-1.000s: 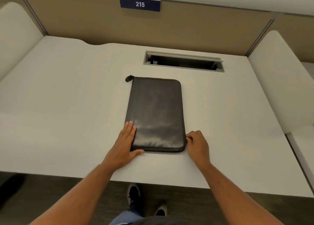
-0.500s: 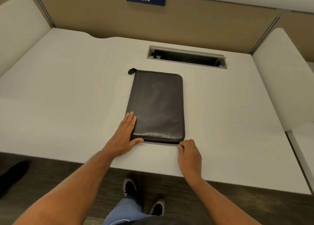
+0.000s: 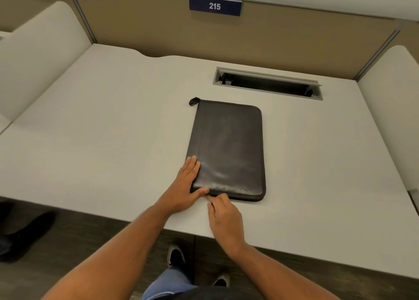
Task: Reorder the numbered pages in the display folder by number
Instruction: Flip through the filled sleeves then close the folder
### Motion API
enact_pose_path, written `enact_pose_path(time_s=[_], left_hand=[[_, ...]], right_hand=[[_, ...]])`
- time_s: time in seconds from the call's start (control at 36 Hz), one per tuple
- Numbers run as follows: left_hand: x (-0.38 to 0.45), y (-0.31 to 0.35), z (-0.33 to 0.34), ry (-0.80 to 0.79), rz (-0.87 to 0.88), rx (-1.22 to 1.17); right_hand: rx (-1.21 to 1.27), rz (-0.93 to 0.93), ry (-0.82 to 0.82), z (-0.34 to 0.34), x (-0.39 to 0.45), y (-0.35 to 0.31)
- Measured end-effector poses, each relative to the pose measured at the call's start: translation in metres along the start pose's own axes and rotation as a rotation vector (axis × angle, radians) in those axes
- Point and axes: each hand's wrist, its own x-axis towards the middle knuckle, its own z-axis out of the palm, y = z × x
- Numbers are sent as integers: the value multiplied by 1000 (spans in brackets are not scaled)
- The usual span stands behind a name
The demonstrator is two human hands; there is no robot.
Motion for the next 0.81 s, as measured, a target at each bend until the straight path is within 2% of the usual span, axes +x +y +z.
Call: enact_pose_path(time_s=[0.28,0.47,0.81], left_hand=[[-5,10,-11,-4,-95,-381],[-6,9,-12,-8,-85,-428],[-5,8,-6,67,-97,-458]], right_hand=[[-11,-125,-71,27,17,-42],[-102,-208,-113,34,25,-43],[-231,-420,-20,30,36,-23]])
